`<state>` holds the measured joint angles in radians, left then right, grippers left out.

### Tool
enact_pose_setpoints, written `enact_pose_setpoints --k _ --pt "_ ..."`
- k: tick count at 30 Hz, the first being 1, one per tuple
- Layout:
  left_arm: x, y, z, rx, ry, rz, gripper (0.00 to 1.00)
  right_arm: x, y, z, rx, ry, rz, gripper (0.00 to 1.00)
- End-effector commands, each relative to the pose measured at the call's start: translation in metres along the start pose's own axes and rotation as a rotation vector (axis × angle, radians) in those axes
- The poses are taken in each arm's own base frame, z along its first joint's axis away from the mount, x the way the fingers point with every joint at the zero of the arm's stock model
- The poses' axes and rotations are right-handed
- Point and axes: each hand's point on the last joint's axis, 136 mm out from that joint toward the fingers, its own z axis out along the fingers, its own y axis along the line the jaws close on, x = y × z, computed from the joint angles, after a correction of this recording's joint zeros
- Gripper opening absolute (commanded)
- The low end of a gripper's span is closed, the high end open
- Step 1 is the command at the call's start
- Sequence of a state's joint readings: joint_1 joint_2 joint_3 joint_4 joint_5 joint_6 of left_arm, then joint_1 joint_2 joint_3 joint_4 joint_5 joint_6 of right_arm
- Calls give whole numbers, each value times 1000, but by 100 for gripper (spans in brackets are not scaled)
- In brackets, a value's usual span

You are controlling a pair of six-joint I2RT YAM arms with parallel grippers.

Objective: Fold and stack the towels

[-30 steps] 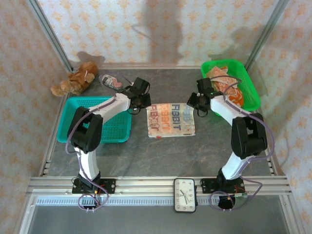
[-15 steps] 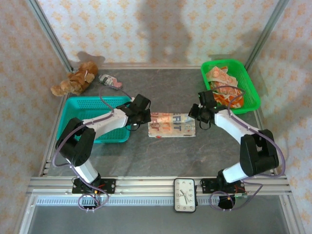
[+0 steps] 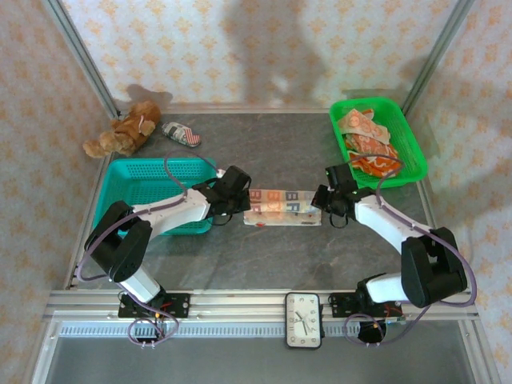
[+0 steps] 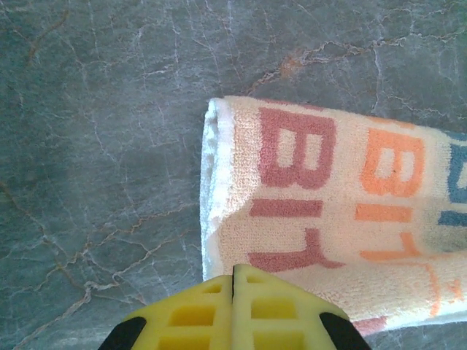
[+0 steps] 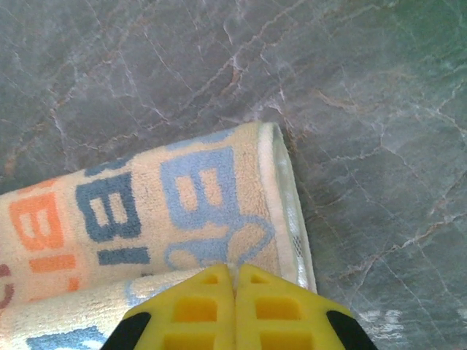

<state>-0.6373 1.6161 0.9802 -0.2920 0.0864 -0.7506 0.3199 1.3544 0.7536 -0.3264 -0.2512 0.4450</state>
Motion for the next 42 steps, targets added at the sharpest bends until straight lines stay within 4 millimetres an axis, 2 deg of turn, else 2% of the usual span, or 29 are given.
enact_pose_setpoints --k 1,2,3,4,5,7,8,11,16,21,26,32,35,38,42 --pt "-1 3 2 -19 -38 -13 0 -1 -4 1 14 -33 6 2" --pt "0 3 2 -18 -35 -12 0 0 -4 0 12 -36 6 8" --pt "1 2 2 -16 -34 -9 0 2 -4 -1 9 -37 6 20" --pt "3 1 0 -13 -29 -4 6 4 -3 -3 3 -38 8 30" --pt "6 0 -2 -13 -29 2 12 6 -2 -6 -3 -40 9 35" --pt "12 0 -5 -7 -28 11 38 12 -2 -11 -9 -44 10 44" --pt "15 0 -7 -2 -26 12 42 15 -1 -14 -16 -44 11 46" --pt "21 1 -11 -3 -25 14 43 21 -3 -18 -9 -43 10 46" --pt "22 3 -10 -20 -20 28 46 22 -9 -15 31 -24 5 46" --pt "19 -3 -4 -22 -5 56 42 24 -8 -3 57 23 -9 37" --pt "29 4 9 -64 38 64 36 36 -23 11 121 71 -1 23" --pt "40 15 16 -102 82 62 34 51 -34 26 164 135 -11 23" --pt "29 10 10 -96 63 61 35 45 -29 22 149 116 -15 23" --pt "15 6 7 -80 53 50 40 32 -22 11 135 70 -26 24" --pt "6 0 13 -66 66 44 43 16 -9 -2 100 19 -40 32"
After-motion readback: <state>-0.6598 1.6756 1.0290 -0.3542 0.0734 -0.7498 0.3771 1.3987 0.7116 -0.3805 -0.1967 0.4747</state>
